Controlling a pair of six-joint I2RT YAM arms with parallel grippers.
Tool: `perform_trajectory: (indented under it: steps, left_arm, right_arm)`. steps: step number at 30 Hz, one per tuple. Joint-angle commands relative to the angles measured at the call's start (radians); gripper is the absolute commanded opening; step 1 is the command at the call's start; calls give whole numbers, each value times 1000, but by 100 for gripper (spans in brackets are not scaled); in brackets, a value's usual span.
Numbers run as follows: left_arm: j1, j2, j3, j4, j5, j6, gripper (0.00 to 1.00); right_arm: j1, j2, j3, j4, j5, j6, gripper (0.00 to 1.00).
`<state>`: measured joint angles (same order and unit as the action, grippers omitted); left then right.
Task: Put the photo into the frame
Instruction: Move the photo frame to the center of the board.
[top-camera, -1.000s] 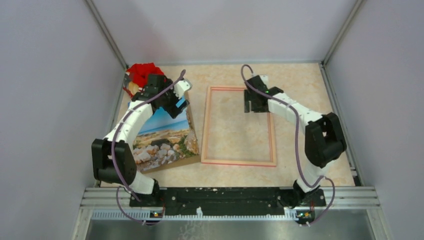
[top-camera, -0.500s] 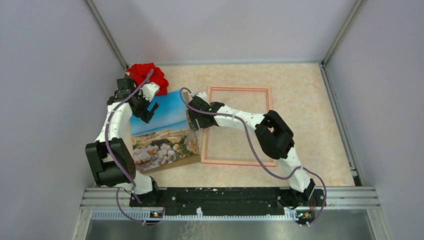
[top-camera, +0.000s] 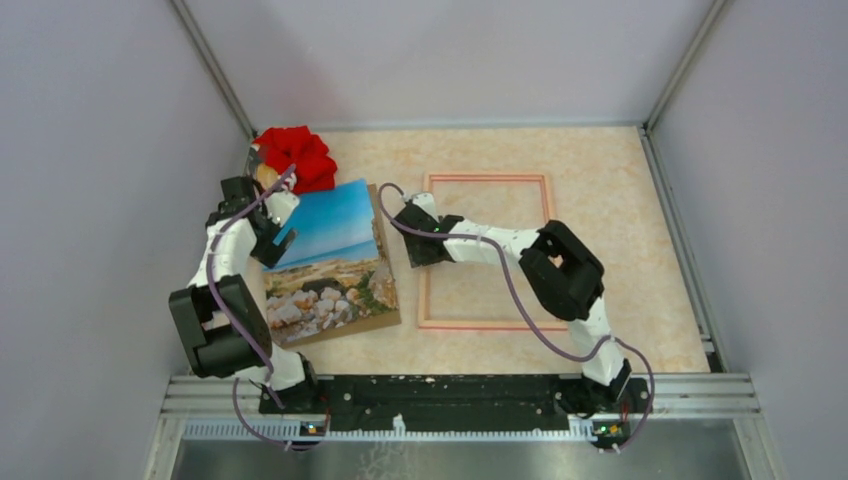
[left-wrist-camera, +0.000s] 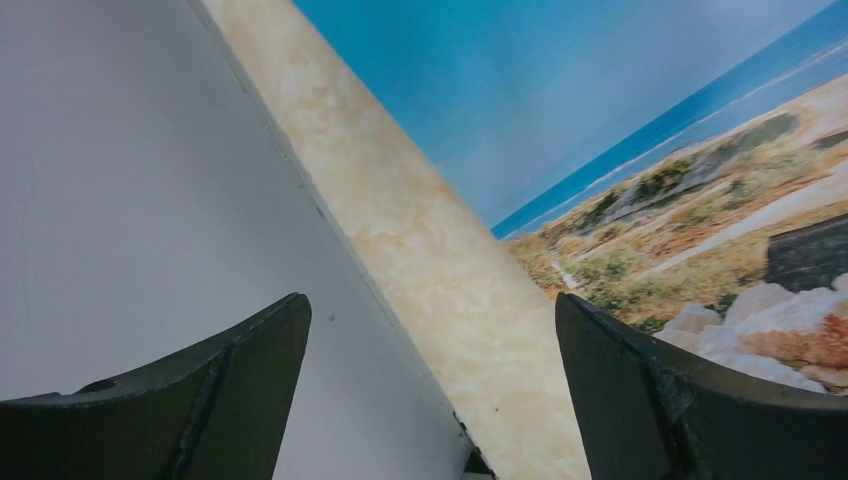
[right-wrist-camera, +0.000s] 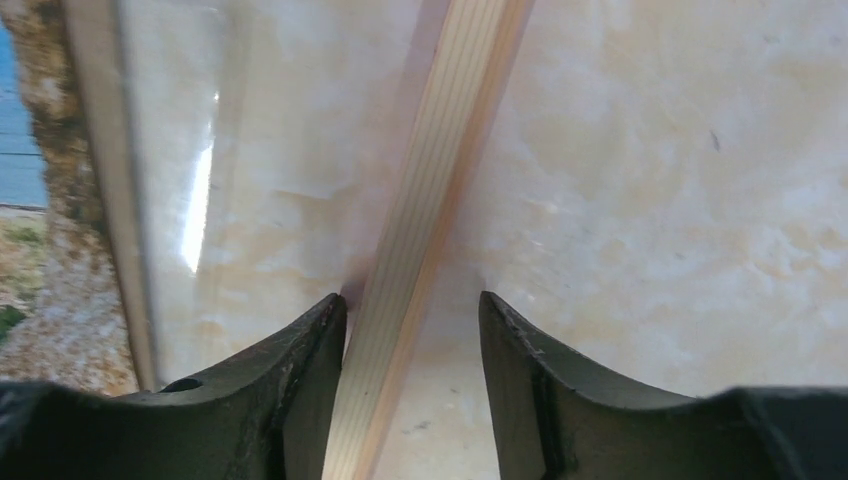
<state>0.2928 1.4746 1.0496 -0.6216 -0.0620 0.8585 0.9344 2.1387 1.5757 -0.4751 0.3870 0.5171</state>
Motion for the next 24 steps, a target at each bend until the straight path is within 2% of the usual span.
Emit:
perform_trajectory:
  steps: [1,8,10,13,16,18,20,24]
  left_arm:
    - [29,-16,-22,65,-91,32,99]
    - [77,11,-13,137,-122,65,99]
    - [89,25,-27,177,-133,79,99]
    - [104,55,-42,228,-140,71,99]
    - [114,108,-11,189,-90,3,99]
    - [128,155,52,89,-3,-68,99]
    - [133,192,85,55,25,-114,99]
    - [134,201,34,208,-73,-109,99]
  right_arm:
    - [-71,-128,-125,41,22,43,48]
    - [-101,-202,-218,87,21,81,45]
    - [-101,-199,-215,89,10,83,51]
    - [-101,-216,-191,69,3,72,66]
    - [-105,-265,-135,44,-15,48,74]
    - [-109,-296,-94,40,-42,30,77]
    - [-113,-305,-53,44,-93,21,80]
    - [-117,-238,35,52,-263,18,83]
